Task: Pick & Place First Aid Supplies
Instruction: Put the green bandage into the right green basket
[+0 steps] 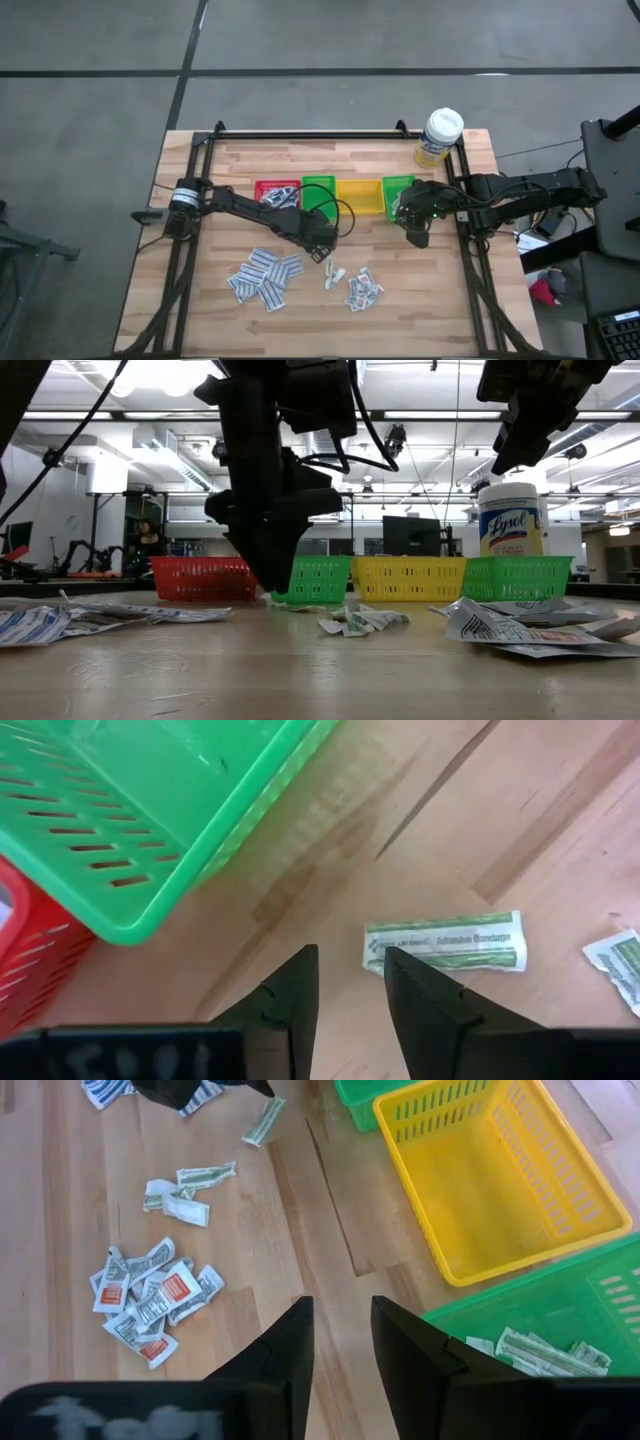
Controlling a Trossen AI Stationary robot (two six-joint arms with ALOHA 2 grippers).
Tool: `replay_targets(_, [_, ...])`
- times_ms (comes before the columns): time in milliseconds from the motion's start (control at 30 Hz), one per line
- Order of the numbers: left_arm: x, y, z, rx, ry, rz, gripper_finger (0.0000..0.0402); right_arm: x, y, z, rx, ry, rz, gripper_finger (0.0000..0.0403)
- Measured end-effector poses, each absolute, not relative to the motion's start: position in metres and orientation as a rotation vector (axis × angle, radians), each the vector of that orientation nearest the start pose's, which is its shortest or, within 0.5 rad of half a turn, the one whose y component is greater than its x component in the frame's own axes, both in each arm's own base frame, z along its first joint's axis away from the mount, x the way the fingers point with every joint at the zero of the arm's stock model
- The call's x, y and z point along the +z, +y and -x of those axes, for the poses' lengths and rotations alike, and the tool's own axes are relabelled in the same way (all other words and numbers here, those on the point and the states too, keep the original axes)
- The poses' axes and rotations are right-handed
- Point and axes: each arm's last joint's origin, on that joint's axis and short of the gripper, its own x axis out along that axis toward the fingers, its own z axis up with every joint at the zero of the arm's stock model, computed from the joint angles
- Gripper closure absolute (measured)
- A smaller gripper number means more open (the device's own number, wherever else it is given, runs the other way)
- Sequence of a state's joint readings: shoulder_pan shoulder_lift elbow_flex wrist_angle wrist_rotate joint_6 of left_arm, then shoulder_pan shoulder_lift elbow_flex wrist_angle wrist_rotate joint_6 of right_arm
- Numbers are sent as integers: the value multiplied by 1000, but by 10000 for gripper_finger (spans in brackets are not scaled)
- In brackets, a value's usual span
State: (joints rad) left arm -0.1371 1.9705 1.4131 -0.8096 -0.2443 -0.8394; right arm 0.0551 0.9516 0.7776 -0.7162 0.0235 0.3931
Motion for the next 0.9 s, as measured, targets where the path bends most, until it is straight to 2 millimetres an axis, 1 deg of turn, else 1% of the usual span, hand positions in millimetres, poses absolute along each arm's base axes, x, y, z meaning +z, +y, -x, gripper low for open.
replay_targets(300, [161,-45,-382,625,1221,448,282,260,9,-179,-145,881,-332,305])
replay_targets(633, [158,-44,-382,622,1236,431,284,260,9,-180,-145,876,-333,319])
replay_targets(733, [157,-44,-381,624,1244,427,298,261,9,-180,-142,866,-333,321])
replay_targets(900, [157,-45,-382,611,1240,423,343,261,9,-181,-142,863,-334,315])
